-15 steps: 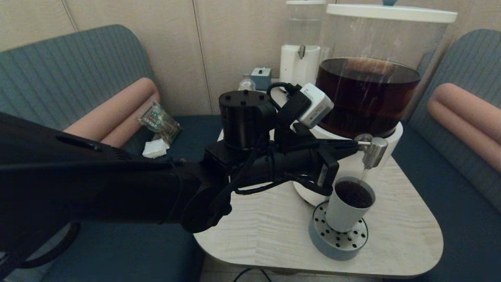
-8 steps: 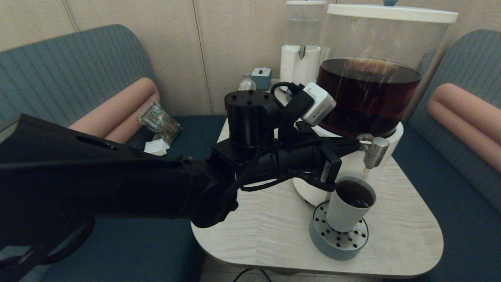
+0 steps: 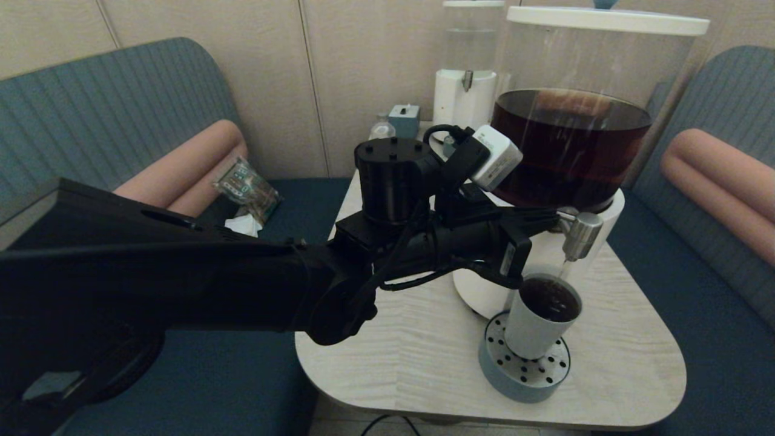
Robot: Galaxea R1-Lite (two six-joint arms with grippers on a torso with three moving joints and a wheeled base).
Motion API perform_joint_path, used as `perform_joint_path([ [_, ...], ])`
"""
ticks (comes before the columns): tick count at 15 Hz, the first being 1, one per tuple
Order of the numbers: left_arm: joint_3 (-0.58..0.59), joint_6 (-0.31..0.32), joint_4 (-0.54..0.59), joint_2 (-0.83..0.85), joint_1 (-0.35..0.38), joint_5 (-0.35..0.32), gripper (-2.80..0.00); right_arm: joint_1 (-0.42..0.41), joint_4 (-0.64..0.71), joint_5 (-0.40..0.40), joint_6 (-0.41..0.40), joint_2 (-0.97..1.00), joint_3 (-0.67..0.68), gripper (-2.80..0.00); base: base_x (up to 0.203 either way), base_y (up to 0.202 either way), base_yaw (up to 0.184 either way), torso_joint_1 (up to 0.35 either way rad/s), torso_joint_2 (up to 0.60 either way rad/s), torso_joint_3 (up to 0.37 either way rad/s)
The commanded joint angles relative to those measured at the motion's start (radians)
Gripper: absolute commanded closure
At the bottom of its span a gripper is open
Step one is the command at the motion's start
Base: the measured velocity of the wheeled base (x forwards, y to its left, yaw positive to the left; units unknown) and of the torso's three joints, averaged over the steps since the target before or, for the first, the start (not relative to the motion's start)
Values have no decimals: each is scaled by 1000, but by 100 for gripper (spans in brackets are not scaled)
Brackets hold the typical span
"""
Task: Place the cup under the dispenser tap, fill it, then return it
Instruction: Turn off the faucet
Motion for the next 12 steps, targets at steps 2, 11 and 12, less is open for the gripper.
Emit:
perform_joint_path([
  [2,-5,2,-6,7,0,-1,0,0,0,0,-1,0,1,0,0,0,0,0,0,0],
  [11,-18,45,-8,19,-2,2,0,0,0,0,-1,0,1,0,0,0,0,0,0,0],
  [12,-25,50,-11,22,-2,4,0,0,0,0,-1,0,-1,0,0,0,0,0,0,0],
])
